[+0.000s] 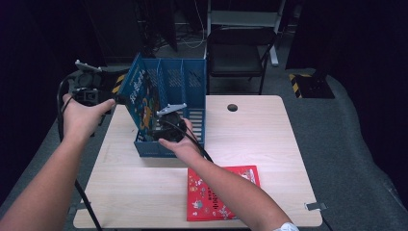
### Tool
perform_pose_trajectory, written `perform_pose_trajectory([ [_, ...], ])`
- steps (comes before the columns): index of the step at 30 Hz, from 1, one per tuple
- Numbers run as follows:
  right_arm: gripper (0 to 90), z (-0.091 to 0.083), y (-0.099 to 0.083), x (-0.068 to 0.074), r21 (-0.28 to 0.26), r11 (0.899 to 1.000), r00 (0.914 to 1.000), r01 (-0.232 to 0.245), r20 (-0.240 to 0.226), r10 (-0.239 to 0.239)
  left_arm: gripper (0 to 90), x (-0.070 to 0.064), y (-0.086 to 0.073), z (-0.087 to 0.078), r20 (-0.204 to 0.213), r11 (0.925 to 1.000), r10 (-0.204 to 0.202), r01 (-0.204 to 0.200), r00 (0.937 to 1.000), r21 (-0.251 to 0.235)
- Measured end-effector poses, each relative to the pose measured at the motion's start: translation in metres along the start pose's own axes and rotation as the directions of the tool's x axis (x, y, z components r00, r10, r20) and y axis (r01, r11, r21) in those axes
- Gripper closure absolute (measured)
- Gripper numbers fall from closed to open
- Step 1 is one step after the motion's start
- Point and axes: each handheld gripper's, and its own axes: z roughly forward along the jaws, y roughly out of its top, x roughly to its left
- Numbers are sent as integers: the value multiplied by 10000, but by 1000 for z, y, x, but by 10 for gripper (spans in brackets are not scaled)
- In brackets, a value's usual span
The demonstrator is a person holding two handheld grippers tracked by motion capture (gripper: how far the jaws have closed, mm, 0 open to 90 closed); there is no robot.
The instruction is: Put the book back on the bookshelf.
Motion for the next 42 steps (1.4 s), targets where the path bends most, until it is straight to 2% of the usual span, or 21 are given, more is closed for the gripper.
perform_pose_trajectory([
  [8, 458, -23, -17, -7, 121, 9999, 9998, -102, 149, 100, 514, -2, -18, -1, 522, 9999, -21, 27, 9986, -118],
  [10, 459, -29, -22, -9, 73, 9999, 9998, -143, 161, 142, 514, -3, -23, -1, 453, 9998, 177, -173, 9988, -92],
  [12, 458, -34, -27, -11, 75, 9999, 9997, -144, 185, 143, 515, -5, -27, 0, 566, 9997, 215, -209, 9982, -102],
  [16, 453, -45, -36, -16, 72, 9992, 9991, -385, 192, 383, 515, -10, -39, 3, 662, 9985, 537, -532, 9964, -90],
  [19, 445, -55, -45, -20, 59, 9983, 9981, -579, 220, 578, 516, -14, -48, 9, 1068, 9990, 447, -444, 9933, -51],
  [22, 443, -65, -54, -24, 44, 9977, 9974, -676, 265, 675, 516, -21, -56, 14, 1396, 9982, 588, -597, 9885, 21],
  [29, 442, -90, -74, -32, 96, 9974, 9958, -713, 587, 707, 514, -34, -77, 32, 1783, 9955, 928, -951, 9796, 42],
  [34, 442, -104, -96, -36, 99, 9952, 9922, -969, 803, 958, 510, -47, -97, 52, 2054, 9881, 1412, -1505, 9684, 302],
  [38, 439, -119, -115, -38, 101, 9958, 9901, -905, 1083, 889, 495, -54, -108, 64, 2088, 9849, 1618, -1710, 9645, 267],
  [39, 436, -122, -119, -39, 113, 9962, 9902, -863, 1107, 846, 492, -59, -115, 72, 2239, 9787, 1902, -2025, 9559, 331],
  [42, 431, -131, -133, -41, 163, 9946, 9876, -1028, 1206, 1002, 479, -68, -127, 85, 2498, 9724, 2168, -2313, 9437, 300],
])
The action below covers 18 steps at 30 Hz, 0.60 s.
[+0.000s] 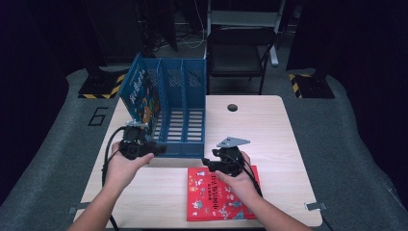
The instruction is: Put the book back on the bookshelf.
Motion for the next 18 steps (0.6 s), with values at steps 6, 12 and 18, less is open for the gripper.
perform_pose_trajectory([
  [6, 421, -12, -27, -3, 249, 9993, 9993, 262, 277, -269, 470, -19, -20, 33, 582, 9985, 540, -541, 9968, -1],
  [12, 417, -20, -50, -6, 442, 9983, 9975, 378, 573, -404, 479, -33, -33, 58, 1086, 9959, 861, -885, 9904, 174],
  [18, 394, -29, -68, -14, 521, 9986, 9970, -10, 767, -30, 472, -45, -43, 78, 1399, 9877, 1523, -1556, 9784, 133],
])
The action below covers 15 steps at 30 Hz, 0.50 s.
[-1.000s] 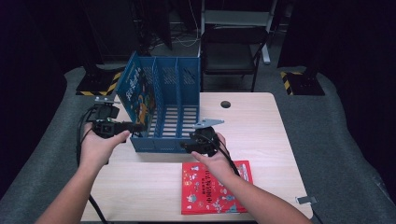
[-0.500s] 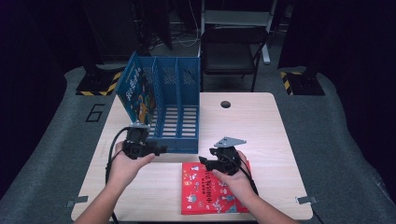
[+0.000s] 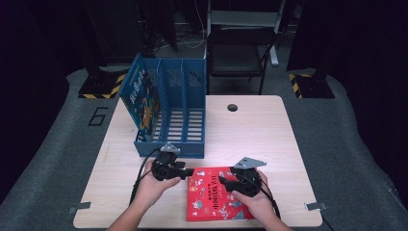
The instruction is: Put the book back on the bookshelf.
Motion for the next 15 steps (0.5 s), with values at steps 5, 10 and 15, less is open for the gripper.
perform_pose_trajectory([
  [5, 383, -12, -14, -5, -169, 9998, 9993, 102, 361, -96, 478, -14, -6, 16, 657, 9972, 624, -649, 9959, 379],
  [10, 383, -23, -26, -9, 183, 9998, 9991, 64, 409, -71, 475, -23, -9, 28, 980, 9908, 1156, -1217, 9885, 585],
  [15, 374, -32, -35, -11, 535, 9984, 9981, 185, 571, -215, 391, -29, -11, 39, 1001, 9776, 1787, -1882, 9788, 947],
])
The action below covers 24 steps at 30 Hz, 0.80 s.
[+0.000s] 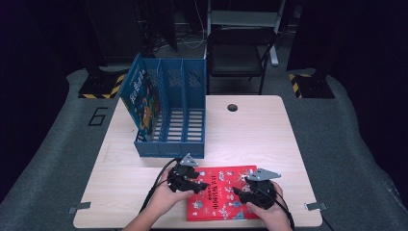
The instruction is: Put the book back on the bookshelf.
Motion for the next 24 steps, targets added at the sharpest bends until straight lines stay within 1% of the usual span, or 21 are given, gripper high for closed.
perform_pose_trajectory([
  [1, 373, -1, -1, 0, 99, 9999, 10000, 73, 29, -74, 375, -1, 0, 2, -9, 9999, 69, -69, 10000, 78],
  [3, 370, -2, -5, -1, 21, 9999, 9997, 131, 219, -131, 346, -4, -1, 7, 64, 9991, 222, -224, 9997, 360],
  [4, 370, -2, -6, -1, 56, 10000, 9997, 41, 226, -42, 320, -5, -1, 9, 60, 9994, 279, -280, 9996, 196],
  [5, 370, -2, -7, -2, 129, 9999, 9997, 67, 247, -70, 316, -5, -1, 9, 60, 9994, 279, -280, 9996, 196],
  [6, 371, -1, -8, -3, 150, 9997, 9994, 190, 303, -195, 316, -7, -2, 10, 36, 9982, 553, -553, 9985, 230],
  [7, 371, 0, -9, -2, 63, 9997, 9992, 253, 319, -255, 315, -7, -2, 10, 36, 9982, 553, -553, 9985, 230],
  [8, 372, 0, -10, -2, 122, 9989, 9981, 463, 401, -468, 313, -9, -3, 10, -98, 9976, 671, -669, 9977, 173],
  [9, 371, 0, -9, -1, 148, 9987, 9976, 478, 502, -485, 311, -10, -4, 10, -192, 9978, 650, -647, 9977, 152],
  [10, 364, 1, -10, 0, 108, 9983, 9965, 569, 601, -575, 308, -11, -5, 11, -245, 9979, 644, -644, 9976, 7],
  [12, 350, 1, -11, 2, 93, 9985, 9965, 545, 631, -550, 300, -13, -7, 12, -288, 9973, 731, -732, 9969, -47],
  [13, 344, 1, -11, 1, 68, 9982, 9961, 602, 635, -605, 298, -14, -7, 12, -431, 9960, 891, -894, 9951, -60],
  [14, 334, 1, -11, 2, 108, 9983, 9963, 572, 630, -577, 291, -16, -8, 13, -457, 9949, 998, -1002, 9940, -73],
  [15, 334, 1, -11, 2, 108, 9983, 9963, 572, 630, -577, 285, -16, -8, 13, -457, 9949, 998, -1002, 9940, -73],
  [16, 303, 1, -13, 3, 17, 9986, 9964, 529, 666, -529, 281, -19, -10, 14, -647, 9917, 1270, -1279, 9898, -92],
  [17, 292, 1, -13, 3, 39, 9984, 9963, 569, 642, -571, 280, -20, -11, 14, -703, 9905, 1362, -1371, 9882, -87],
  [18, 279, 1, -13, 3, 89, 9982, 9963, 601, 610, -606, 279, -21, -12, 14, -864, 9889, 1473, -1484, 9853, -68],
  [20, 251, -2, -14, 2, 381, 9974, 9964, 612, 572, -633, 267, -22, -13, 15, -836, 9891, 1449, -1467, 9859, -155],
  [21, 243, -4, -15, 1, 408, 9970, 9961, 660, 553, -682, 255, -23, -13, 16, -903, 9882, 1495, -1520, 9846, -212],
  [22, 238, -6, -16, 0, 421, 9972, 9965, 615, 544, -638, 242, -25, -13, 16, -1024, 9867, 1597, -1619, 9818, -132],
  [23, 238, -6, -16, 0, 421, 9972, 9965, 615, 544, -638, 226, -25, -13, 16, -1024, 9867, 1597, -1619, 9818, -132],
  [24, 233, -10, -21, -3, 423, 9974, 9962, 587, 615, -613, 206, -28, -14, 18, -1114, 9838, 1781, -1792, 9777, 3],
])
